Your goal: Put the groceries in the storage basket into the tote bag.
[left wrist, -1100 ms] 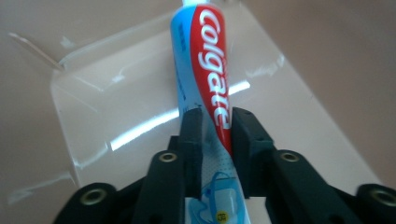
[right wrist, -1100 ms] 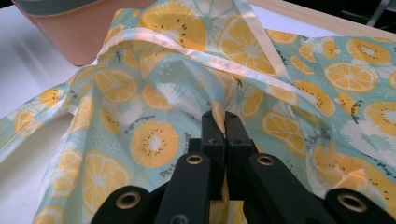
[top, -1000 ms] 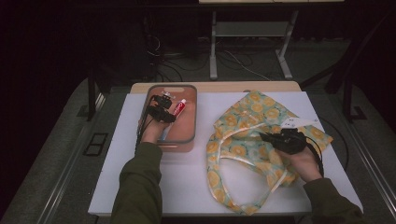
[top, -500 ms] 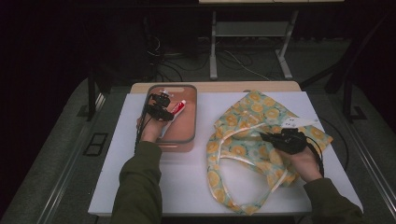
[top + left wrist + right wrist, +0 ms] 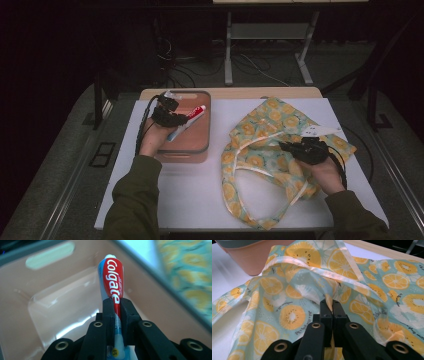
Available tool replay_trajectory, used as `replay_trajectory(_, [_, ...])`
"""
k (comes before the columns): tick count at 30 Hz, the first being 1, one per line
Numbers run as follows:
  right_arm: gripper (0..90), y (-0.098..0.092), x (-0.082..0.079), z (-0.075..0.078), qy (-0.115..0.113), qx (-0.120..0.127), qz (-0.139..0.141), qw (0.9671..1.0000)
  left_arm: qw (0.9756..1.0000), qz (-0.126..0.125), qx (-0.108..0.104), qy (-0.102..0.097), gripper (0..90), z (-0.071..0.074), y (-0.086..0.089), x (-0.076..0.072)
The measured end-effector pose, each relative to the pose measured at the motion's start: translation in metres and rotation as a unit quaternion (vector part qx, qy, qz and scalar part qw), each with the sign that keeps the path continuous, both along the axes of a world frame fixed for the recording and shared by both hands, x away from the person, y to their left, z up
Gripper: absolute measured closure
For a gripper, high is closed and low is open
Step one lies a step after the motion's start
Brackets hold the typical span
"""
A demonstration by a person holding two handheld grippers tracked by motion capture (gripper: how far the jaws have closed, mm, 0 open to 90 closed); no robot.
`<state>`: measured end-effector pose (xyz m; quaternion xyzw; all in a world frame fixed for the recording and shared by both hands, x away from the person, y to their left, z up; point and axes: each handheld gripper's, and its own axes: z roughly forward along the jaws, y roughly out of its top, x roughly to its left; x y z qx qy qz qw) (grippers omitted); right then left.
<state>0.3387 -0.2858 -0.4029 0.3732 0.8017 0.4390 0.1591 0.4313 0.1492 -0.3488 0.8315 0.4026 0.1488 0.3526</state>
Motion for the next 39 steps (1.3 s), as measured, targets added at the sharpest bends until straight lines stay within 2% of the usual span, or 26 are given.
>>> replay_trajectory(4, [89.0,0.001,0.0,0.0,-0.001,-0.002,0.0,1.0,0.9989,-0.031,-0.026,-0.023,83.2,0.02,-0.006,-0.023])
replay_trajectory(7, [89.0,0.001,0.0,0.0,-0.002,-0.002,0.0,1.0,0.9973,-0.056,-0.034,-0.032,83.3,0.03,-0.015,-0.04])
replay_trajectory(9, [89.0,0.001,0.0,0.0,-0.001,-0.003,-0.001,1.0,0.9956,-0.078,-0.035,-0.038,83.3,0.034,-0.024,-0.054])
replay_trajectory(12, [89.0,0.001,0.0,0.0,-0.002,-0.003,-0.002,1.0,0.9917,-0.11,-0.047,-0.047,83.5,0.036,-0.04,-0.072])
replay_trajectory(16, [89.0,0.001,0.0,0.0,-0.003,-0.002,-0.004,1.0,0.9857,-0.152,-0.054,-0.05,83.6,0.031,-0.069,-0.094])
replay_trajectory(19, [89.1,0.0,0.0,0.001,-0.002,0.0,-0.005,1.0,0.9826,-0.17,-0.056,-0.049,83.8,0.024,-0.087,-0.102])
replay_trajectory(22, [89.1,-0.001,0.0,0.001,-0.003,0.0,-0.004,1.0,0.9792,-0.191,-0.057,-0.04,84.0,0.013,-0.107,-0.107])
replay_trajectory(24, [89.1,0.0,0.0,0.001,-0.002,0.0,-0.004,1.0,0.9773,-0.202,-0.049,-0.04,84.2,0.005,-0.119,-0.109])
replay_trajectory(26, [89.1,0.0,0.0,0.001,-0.003,0.0,-0.004,1.0,0.9768,-0.208,-0.041,-0.032,84.2,-0.006,-0.132,-0.108])
replay_trajectory(31, [89.1,0.0,0.0,0.001,-0.004,0.001,-0.005,1.0,0.9779,-0.207,-0.024,-0.02,84.4,-0.031,-0.156,-0.096])
replay_trajectory(34, [89.1,0.0,0.0,0.001,-0.004,0.002,-0.004,1.0,0.9797,-0.198,-0.015,-0.024,84.5,-0.043,-0.169,-0.087])
replay_trajectory(39, [89.1,0.001,0.0,0.001,-0.005,0.001,-0.002,1.0,0.9829,-0.18,-0.025,-0.026,84.6,-0.056,-0.189,-0.073])
